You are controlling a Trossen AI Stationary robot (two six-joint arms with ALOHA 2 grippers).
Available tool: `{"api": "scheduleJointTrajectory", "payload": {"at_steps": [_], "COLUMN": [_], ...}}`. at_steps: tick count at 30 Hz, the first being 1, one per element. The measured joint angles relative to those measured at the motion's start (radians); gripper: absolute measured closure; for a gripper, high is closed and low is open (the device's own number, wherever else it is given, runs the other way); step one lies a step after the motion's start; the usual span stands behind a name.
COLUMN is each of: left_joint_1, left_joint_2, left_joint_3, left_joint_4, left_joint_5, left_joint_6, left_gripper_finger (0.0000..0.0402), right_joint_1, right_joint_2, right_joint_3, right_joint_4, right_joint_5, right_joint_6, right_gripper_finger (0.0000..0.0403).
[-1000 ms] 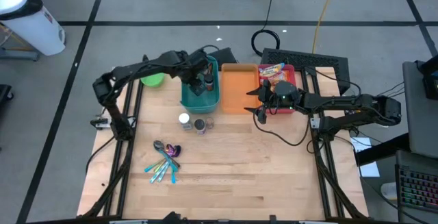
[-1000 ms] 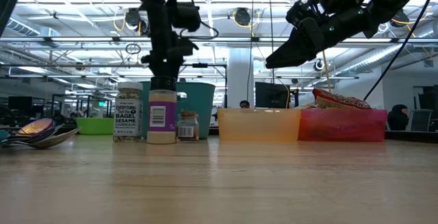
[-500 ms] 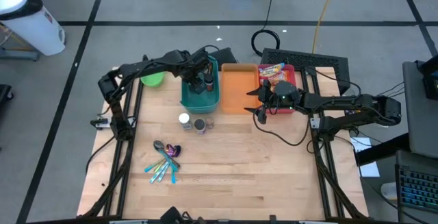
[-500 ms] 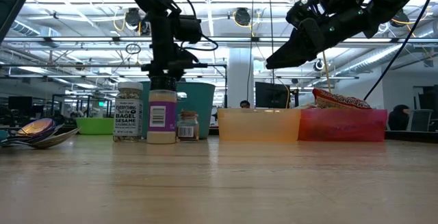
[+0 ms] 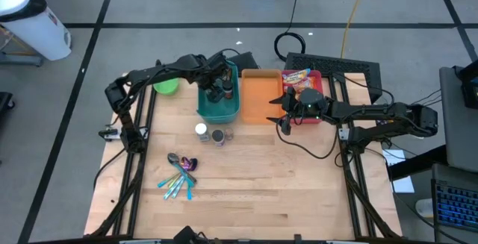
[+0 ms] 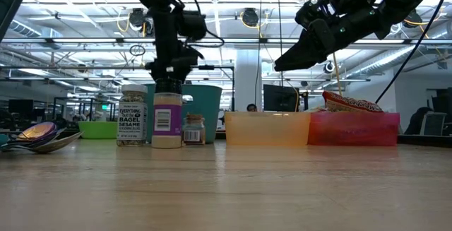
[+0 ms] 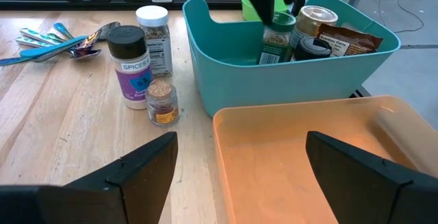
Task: Pick & Place Food Item
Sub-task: Put the white seasoning bottle into the green bin
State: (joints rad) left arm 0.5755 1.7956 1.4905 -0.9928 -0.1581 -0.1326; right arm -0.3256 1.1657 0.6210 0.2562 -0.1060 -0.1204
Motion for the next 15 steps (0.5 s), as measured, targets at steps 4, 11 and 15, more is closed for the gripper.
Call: {"api": "scheduleJointTrajectory", "payload": {"at_steps": [4,11,15], "left_joint_1": [-0.009,-0.073,-0.15], "left_joint_2": [-0.064,-0.205,-0.271], "left_joint_3": [0.007,0.008,-0.013], "left_joint_4": [-0.013,-0.081,-0.109], "left_joint_5": [0.001,0.029,0.033], "left_joint_6": [-0.005,-0.044,-0.076], "left_gripper_finger": [0.0079,0.0091,0.0087], "right_joint_1": [0.0,0.0,0.0], "right_joint_2": [0.0,0.0,0.0], "right_joint_3": [0.0,0.0,0.0], "right_joint_4": [0.0,-0.002,-0.007], "right_joint_5": [0.0,0.0,0.0], "right_joint_6": [0.0,0.0,0.0], "right_gripper_finger": [0.0085,0.0085,0.0085]}}
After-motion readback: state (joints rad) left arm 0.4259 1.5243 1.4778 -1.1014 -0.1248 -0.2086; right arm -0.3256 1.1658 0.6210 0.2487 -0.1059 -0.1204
